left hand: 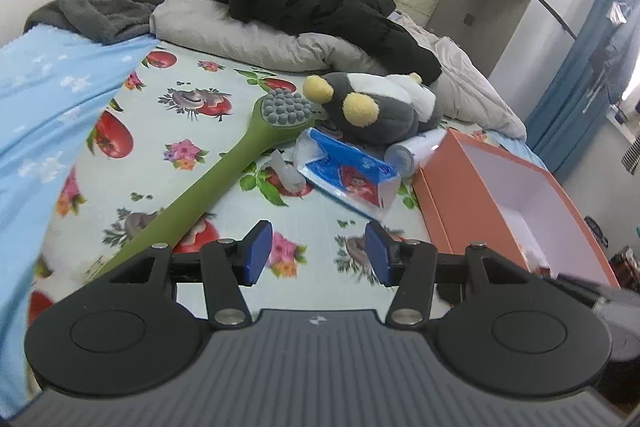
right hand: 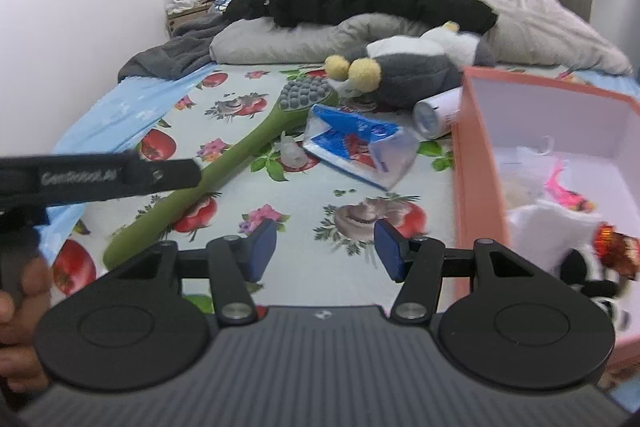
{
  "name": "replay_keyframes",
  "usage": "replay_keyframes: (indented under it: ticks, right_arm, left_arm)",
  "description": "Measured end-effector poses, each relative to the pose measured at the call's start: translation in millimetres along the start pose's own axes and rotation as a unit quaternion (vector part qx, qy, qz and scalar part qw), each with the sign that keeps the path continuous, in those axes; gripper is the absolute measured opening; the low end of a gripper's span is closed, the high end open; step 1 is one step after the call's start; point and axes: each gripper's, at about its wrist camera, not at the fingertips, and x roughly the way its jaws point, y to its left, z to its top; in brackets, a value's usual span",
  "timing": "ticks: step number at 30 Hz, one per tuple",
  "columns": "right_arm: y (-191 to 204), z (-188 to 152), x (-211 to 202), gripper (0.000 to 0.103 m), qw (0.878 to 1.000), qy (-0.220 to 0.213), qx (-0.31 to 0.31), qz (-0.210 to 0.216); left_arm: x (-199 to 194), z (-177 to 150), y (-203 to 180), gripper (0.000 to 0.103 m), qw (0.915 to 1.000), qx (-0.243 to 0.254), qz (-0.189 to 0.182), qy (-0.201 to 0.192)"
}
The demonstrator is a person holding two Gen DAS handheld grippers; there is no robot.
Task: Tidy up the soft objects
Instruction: 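Reach the right gripper to the blue tissue packet while the left approaches the small clear plastic piece, then grasp the tissue packet corner with the right gripper while the left grasps the clear piece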
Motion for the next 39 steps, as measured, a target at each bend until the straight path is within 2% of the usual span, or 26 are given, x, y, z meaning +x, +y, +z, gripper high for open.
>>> replay_keyframes:
  ticks: [4, 8, 14, 16, 20, 22, 26, 28, 32, 36, 39]
  right_arm:
    - [-2, 7, 30, 0.053, 1.000, 0.007, 0.003, -0.012]
    - [-9, 14, 58, 0.051, 0.999, 0.005, 0.007, -0.036]
    - [-14, 20, 99, 0.047, 0.997, -0.001, 0.002, -0.075]
    - [-17, 23, 112, 0.047, 0.996, -0.010, 0.006, -0.094]
    - [-25, 25, 138, 0.047, 0.994, -0.020, 0.020, -0.103]
    - [-28, 24, 150, 0.040, 0.994, -0.022, 0.019, -0.101]
    - [-31, 26, 170, 0.033, 0.995, -0.019, 0.018, -0.100]
    - [-31, 27, 175, 0.020, 0.994, -0.016, 0.017, -0.105]
    - [-31, 29, 173, 0.012, 0.994, -0.028, 0.015, -0.105]
    - [-30, 27, 170, 0.008, 0.994, -0.030, 0.013, -0.107]
    - [-28, 26, 165, 0.007, 0.993, -0.031, 0.011, -0.112]
  left_arm:
    - [36, 14, 9, 0.057, 0.9999, -0.014, 0.003, 0.003]
    - [66, 31, 19, 0.057, 0.9976, -0.061, -0.031, 0.010]
    - [120, 51, 21, 0.057, 0.9958, -0.079, -0.041, 0.019]
    - [136, 55, 23, 0.057, 0.9956, -0.084, -0.034, 0.021]
    - [168, 58, 32, 0.056, 0.9943, -0.101, -0.023, 0.027]
    - [183, 58, 36, 0.056, 0.9940, -0.102, -0.013, 0.036]
    - [208, 54, 44, 0.056, 0.9933, -0.104, -0.003, 0.051]
    - [218, 54, 45, 0.055, 0.9938, -0.098, 0.000, 0.052]
    - [234, 54, 41, 0.037, 0.9954, -0.077, 0.014, 0.054]
    - [247, 50, 36, 0.026, 0.9960, -0.058, 0.034, 0.060]
    - [244, 49, 34, 0.021, 0.9962, -0.061, 0.031, 0.055]
